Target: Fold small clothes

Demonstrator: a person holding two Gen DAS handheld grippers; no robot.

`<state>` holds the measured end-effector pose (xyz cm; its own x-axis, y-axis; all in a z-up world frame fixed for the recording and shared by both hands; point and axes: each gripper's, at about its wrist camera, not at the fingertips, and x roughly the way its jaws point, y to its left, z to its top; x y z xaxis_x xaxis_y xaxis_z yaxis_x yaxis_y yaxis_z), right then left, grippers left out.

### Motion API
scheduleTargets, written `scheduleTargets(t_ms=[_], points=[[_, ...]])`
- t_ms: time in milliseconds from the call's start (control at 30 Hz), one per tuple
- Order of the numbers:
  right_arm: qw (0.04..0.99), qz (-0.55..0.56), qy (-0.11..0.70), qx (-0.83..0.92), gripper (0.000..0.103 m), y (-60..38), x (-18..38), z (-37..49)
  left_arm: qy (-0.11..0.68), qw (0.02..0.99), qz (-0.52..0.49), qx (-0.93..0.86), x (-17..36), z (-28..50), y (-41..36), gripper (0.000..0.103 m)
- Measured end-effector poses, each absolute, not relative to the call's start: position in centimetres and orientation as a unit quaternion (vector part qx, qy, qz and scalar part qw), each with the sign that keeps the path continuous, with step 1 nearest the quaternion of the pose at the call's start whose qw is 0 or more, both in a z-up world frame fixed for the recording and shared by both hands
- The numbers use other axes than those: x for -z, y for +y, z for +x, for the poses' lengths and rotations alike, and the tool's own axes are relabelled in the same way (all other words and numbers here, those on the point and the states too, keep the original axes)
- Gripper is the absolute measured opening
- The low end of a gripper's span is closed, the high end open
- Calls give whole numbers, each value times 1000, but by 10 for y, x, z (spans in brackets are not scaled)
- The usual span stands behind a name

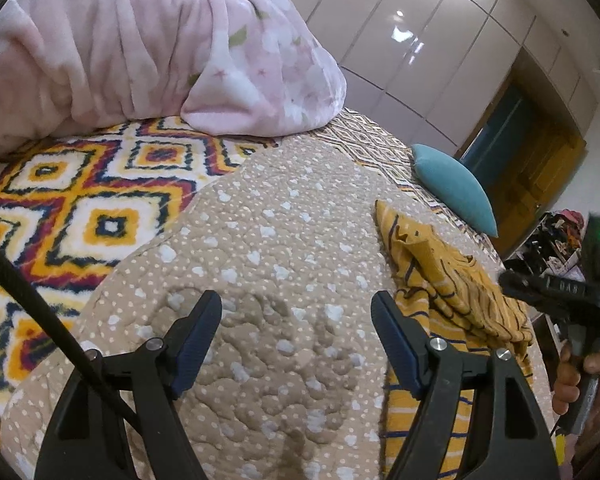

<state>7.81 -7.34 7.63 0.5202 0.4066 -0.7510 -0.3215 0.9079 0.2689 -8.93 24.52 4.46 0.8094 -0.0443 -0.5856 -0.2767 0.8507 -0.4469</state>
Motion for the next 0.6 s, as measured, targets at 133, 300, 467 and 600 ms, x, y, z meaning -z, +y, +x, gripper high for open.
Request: scheduleTargets(t_ms=[133, 300, 467, 600], points=[[893, 84, 435, -77, 47, -161, -75, 80, 301, 914, -268, -49, -48, -88, 235, 76], [883, 129, 452, 6, 65, -238, -55, 84, 297, 919, -255, -37, -56, -83, 212, 77], [858, 142, 493, -18, 23, -245, -20, 100, 301, 925, -230, -18, -60, -74, 185, 77], [864, 54, 498, 55, 16, -249, -13, 103, 308, 926, -217, -19, -57, -69, 180, 77]])
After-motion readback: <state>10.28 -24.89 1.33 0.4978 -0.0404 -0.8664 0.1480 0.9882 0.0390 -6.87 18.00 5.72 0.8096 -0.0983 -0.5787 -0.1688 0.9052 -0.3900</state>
